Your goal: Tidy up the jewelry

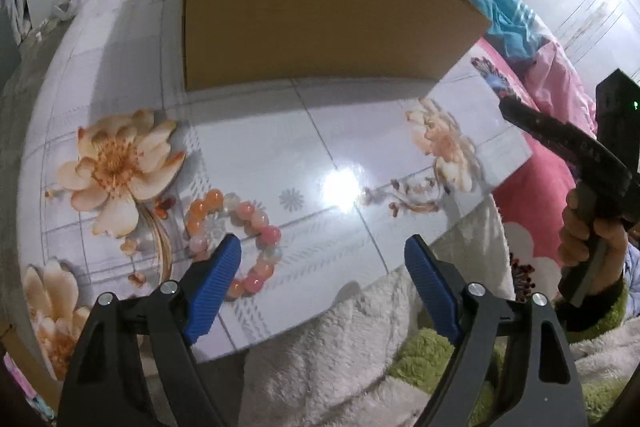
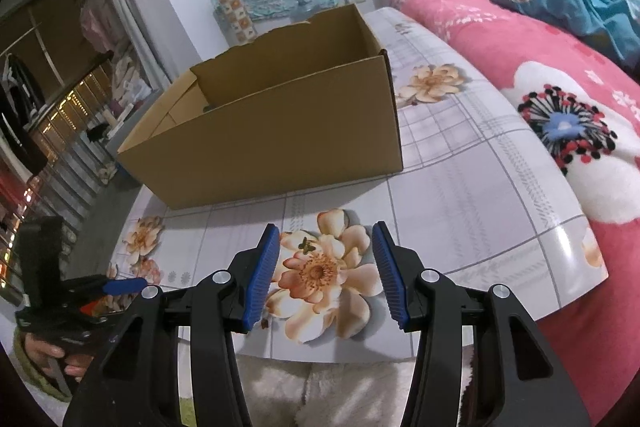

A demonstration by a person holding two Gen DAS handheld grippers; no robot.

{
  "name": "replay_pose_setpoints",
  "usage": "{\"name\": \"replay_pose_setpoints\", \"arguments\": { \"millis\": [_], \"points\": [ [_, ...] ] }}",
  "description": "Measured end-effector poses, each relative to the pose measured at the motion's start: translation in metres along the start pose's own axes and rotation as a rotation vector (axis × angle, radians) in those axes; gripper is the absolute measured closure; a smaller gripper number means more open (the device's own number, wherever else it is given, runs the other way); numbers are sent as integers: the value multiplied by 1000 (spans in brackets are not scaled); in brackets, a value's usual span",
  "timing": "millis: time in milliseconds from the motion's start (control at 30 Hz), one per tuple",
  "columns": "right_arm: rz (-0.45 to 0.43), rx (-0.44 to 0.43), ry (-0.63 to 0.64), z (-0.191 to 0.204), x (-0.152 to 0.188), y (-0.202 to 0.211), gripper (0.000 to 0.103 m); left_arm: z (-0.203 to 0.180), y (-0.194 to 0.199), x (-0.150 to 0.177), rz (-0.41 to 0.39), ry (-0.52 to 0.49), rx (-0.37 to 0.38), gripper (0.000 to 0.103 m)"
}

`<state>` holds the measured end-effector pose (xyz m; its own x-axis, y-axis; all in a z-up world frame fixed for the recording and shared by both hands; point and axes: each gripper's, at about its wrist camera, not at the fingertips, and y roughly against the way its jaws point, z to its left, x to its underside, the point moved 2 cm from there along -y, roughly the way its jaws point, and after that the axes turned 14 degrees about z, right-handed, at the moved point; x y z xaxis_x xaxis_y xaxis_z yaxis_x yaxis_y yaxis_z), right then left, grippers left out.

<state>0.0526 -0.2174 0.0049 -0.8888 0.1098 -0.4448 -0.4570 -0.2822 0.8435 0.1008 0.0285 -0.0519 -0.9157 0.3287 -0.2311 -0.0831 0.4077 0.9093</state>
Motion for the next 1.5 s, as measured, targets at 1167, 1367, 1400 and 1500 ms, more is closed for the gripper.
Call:
{"name": "replay_pose_setpoints", "arguments": {
  "millis": [1167,1367,1400,1500],
  "points": [
    [54,-3,-45,-20,-5,-22,56,-45,-35,-68,-11,-38,-220,6],
    [52,-7,-41,-19,-5,-22,55,-52,-44,-70,25,-41,-366,5],
    [52,-8,-40,-19,-4,-22,55,-52,-44,-71,27,-34,-367,5],
    [52,-7,-34,-16,-4,-22,54,-53,-43,-73,28,-23,-372,5]
  ]
}}
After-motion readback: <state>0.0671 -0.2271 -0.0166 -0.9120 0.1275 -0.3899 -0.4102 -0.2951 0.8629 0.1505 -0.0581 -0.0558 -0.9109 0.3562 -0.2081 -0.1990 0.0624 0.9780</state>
